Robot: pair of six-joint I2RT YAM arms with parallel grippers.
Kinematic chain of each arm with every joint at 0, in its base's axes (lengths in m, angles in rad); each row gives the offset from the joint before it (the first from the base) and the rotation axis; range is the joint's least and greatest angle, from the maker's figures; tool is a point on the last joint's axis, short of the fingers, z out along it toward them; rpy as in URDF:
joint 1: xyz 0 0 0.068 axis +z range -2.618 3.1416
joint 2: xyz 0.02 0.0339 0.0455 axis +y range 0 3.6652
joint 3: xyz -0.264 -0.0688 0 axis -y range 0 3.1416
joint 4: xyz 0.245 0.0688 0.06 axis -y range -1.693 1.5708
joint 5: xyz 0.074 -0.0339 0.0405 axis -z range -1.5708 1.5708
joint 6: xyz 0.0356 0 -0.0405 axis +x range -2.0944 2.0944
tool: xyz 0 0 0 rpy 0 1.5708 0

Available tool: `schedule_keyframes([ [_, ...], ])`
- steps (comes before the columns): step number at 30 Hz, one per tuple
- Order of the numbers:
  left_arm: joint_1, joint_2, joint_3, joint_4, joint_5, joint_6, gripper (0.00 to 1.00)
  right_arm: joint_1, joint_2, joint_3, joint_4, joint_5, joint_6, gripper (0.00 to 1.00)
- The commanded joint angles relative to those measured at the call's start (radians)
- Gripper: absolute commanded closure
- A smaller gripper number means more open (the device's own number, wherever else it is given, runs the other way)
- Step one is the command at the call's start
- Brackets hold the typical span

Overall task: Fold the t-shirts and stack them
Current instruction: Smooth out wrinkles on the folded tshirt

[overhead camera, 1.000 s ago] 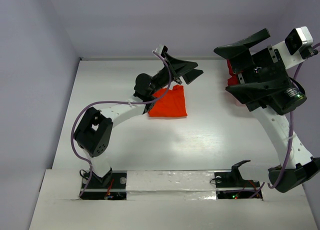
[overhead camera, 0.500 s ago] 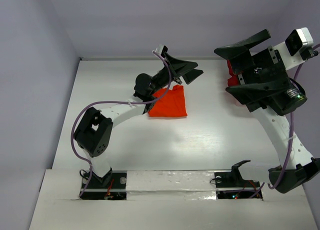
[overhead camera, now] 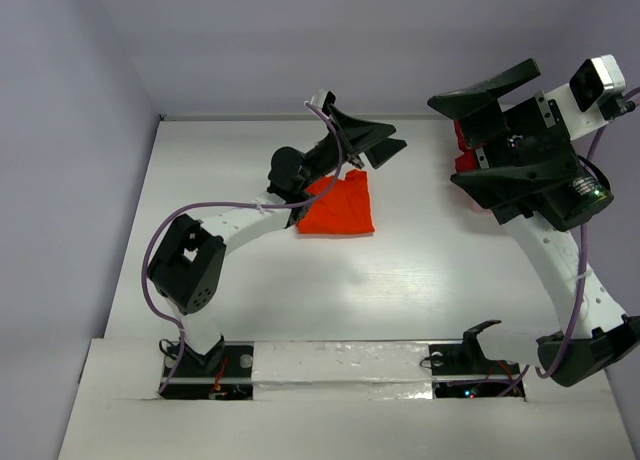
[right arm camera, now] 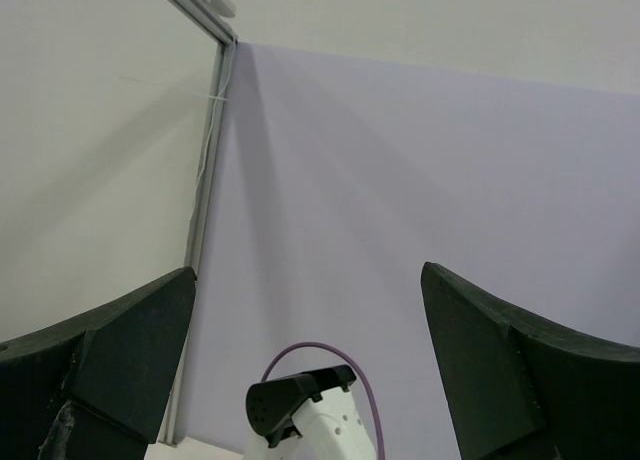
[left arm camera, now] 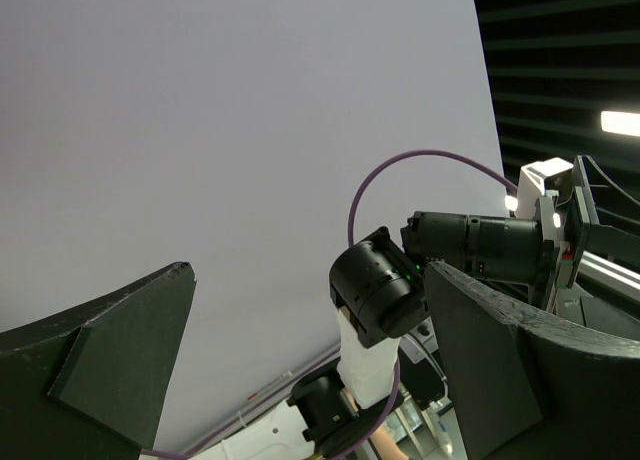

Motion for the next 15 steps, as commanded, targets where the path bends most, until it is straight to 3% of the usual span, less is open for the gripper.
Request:
schedule_keyframes([
  [1, -0.002, -0.012, 0.042, 0.452, 0.01, 0.0, 0.01, -0.008, -0.023, 0.005, 0.021, 0.019, -0.012, 0.0],
  [15, -0.002, -0.012, 0.042, 0.454, 0.01, 0.0, 0.01, -0.008, -0.026, 0.0, 0.022, 0.019, -0.012, 0.0],
])
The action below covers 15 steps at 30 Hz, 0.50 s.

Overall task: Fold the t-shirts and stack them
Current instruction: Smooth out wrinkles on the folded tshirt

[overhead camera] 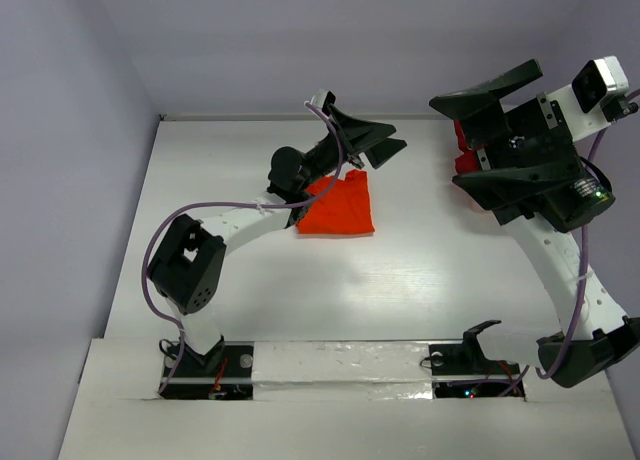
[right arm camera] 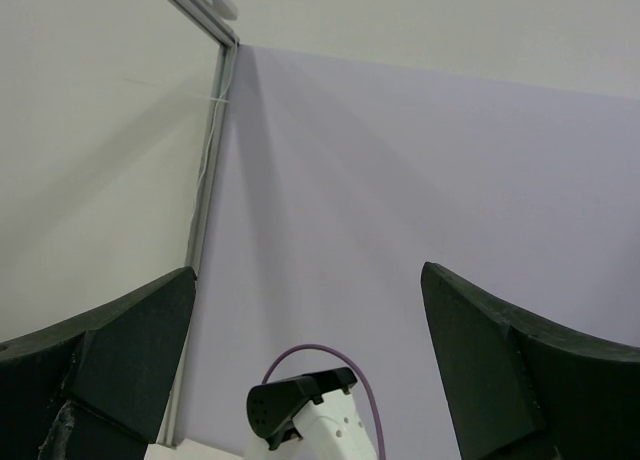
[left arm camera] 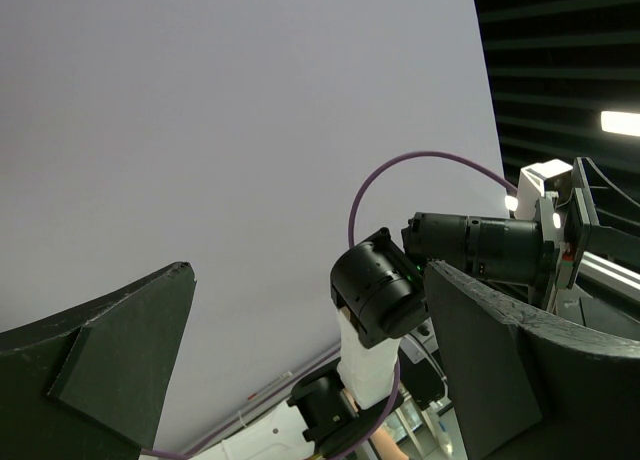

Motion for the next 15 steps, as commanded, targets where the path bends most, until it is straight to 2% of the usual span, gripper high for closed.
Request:
schedule_keyframes([
  [1, -0.002, -0.012, 0.042, 0.454, 0.01, 0.0, 0.01, -0.008, -0.021, 0.001, 0.022, 0.017, -0.012, 0.0],
  [15, -0.002, -0.011, 0.047, 0.454, 0.012, -0.004, 0.01, -0.008, -0.022, -0.002, 0.022, 0.02, -0.013, 0.0],
])
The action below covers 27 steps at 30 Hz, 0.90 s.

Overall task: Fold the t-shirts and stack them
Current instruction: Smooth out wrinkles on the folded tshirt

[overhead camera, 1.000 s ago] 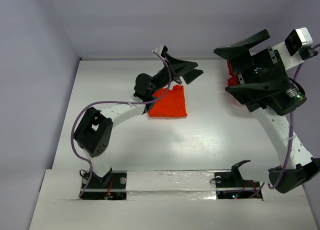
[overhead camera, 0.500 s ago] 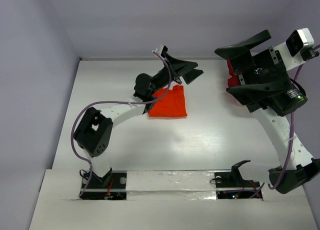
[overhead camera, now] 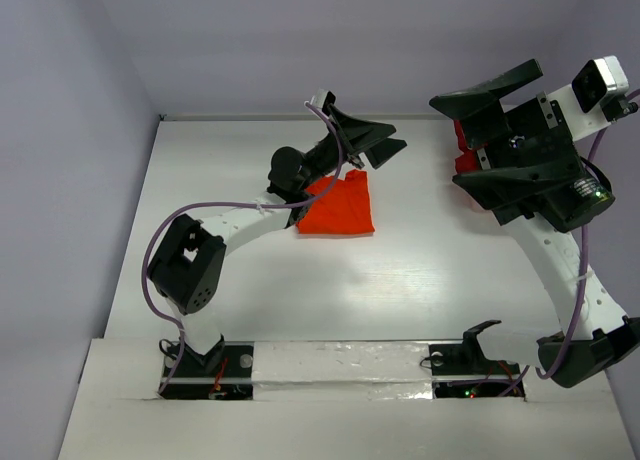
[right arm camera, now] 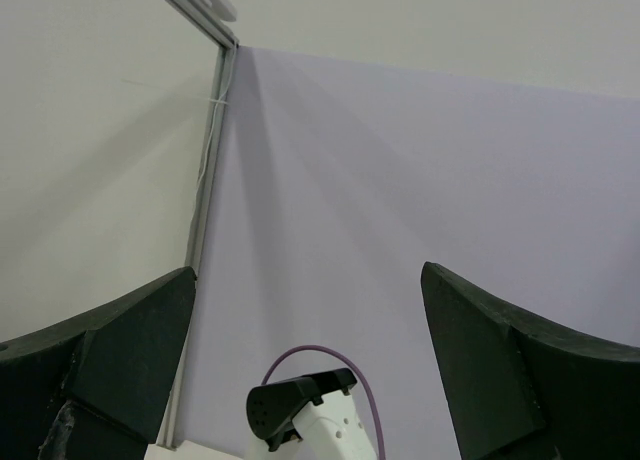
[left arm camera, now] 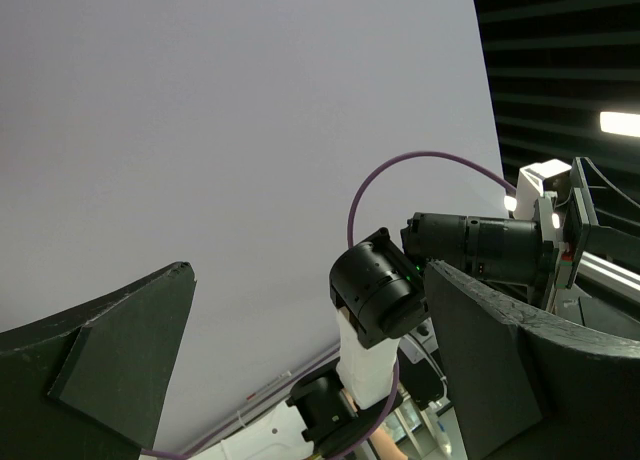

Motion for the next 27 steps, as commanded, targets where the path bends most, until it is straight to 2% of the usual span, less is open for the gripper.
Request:
schedule_keyframes([
  [1, -0.002, -0.011, 0.047, 0.454, 0.011, -0.001, 0.01, -0.008, -0.022, -0.003, 0.022, 0.018, -0.013, 0.0],
  [27, -0.002, -0.005, 0.044, 0.463, 0.014, -0.009, 0.01, -0.008, -0.027, -0.013, 0.022, 0.02, -0.019, 0.0],
])
